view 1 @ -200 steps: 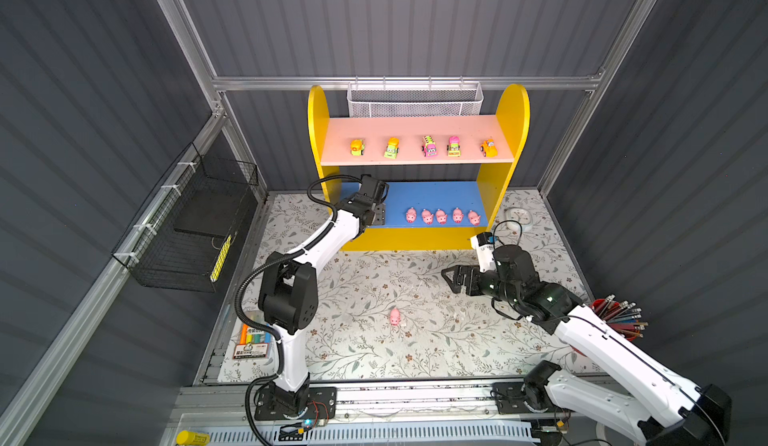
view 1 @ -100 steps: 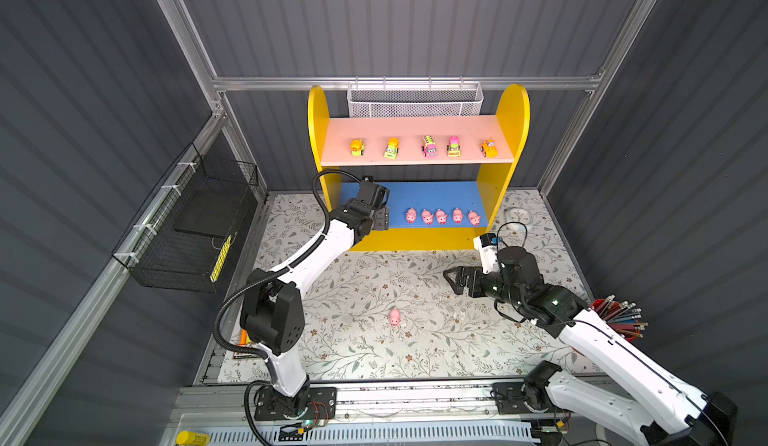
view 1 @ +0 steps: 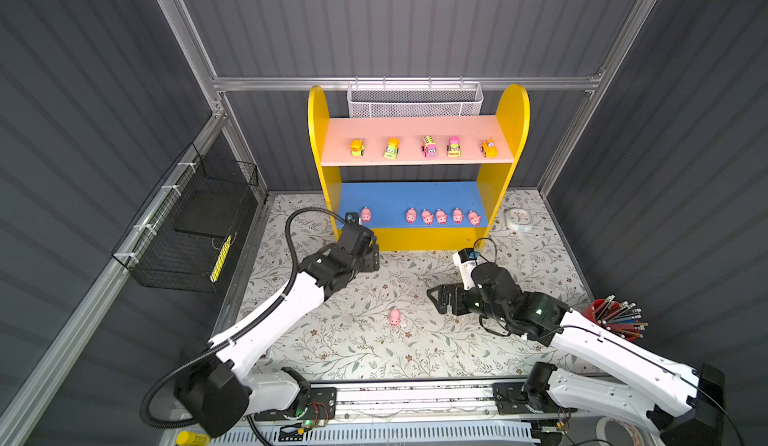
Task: Place and organize the plastic toys onto the shelf
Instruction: 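Withdraw the left gripper while the right gripper moves over the last table pig, then lower the right gripper onto the pink pig and close on it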
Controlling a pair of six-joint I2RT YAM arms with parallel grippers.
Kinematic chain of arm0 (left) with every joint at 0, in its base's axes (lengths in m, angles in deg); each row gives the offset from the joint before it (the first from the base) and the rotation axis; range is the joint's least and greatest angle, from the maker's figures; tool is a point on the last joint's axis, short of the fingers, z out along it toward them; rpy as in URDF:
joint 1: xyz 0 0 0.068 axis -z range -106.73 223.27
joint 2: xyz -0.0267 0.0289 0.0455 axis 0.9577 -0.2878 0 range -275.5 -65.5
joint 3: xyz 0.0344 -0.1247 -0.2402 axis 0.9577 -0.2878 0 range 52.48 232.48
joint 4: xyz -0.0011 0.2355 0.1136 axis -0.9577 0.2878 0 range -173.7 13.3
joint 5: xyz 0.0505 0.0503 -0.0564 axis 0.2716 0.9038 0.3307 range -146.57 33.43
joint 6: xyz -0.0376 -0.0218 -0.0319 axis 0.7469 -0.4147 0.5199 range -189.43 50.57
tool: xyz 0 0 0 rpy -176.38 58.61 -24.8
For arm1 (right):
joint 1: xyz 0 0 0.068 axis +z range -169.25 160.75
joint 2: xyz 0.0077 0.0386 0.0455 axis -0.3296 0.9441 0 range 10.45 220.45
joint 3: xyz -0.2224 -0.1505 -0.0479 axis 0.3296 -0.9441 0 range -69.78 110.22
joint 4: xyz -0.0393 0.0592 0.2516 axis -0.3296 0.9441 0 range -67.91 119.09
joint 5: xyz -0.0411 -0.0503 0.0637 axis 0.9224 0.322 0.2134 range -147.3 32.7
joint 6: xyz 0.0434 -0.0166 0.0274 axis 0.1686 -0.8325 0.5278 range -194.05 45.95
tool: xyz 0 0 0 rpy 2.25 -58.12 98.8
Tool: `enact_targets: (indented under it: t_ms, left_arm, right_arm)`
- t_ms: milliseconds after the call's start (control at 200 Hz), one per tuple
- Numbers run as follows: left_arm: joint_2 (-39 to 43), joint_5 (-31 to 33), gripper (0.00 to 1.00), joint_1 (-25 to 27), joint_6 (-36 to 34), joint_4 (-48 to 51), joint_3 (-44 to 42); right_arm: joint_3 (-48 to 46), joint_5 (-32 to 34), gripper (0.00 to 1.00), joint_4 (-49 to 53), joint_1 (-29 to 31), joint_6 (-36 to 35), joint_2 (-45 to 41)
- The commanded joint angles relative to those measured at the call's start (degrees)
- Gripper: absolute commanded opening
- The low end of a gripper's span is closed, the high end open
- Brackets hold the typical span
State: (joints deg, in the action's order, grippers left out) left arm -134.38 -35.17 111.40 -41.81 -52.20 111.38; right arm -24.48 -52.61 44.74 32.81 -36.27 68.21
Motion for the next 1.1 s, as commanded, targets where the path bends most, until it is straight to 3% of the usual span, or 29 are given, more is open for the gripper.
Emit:
enact_targets:
  t_ms: [0,145,225,400,650,1096]
  left_arm:
    - [8.55,1.11,0.81,0.62,6.73,5.84,-7.26]
    - [18.19,0.08,0.89,0.71,9.73,9.25,-14.9]
    - [21.74,-1.05,1.0,0.72,10.71,10.05,-17.32]
    - [26.77,-1.62,1.0,0.72,12.4,11.1,-20.13]
    - [29.85,-1.5,1.0,0.7,13.25,11.47,-22.04]
    - [29.34,-0.92,1.0,0.72,13.44,10.25,-24.07]
  right_arm:
    - [-1.18,6.51,0.99,-3.74,5.09,5.59,5.11]
    - [-0.81,9.6,0.99,-8.91,10.13,9.92,14.5]
    - [0.23,11.74,0.99,-10.09,12.19,11.69,18.53]
    - [1.15,17.77,0.97,-12.82,15.58,14.2,25.12]
    - [5.33,19.57,0.89,-16.26,18.11,15.01,35.01]
    - [11.22,19.47,0.62,-16.96,18.3,15.56,45.28]
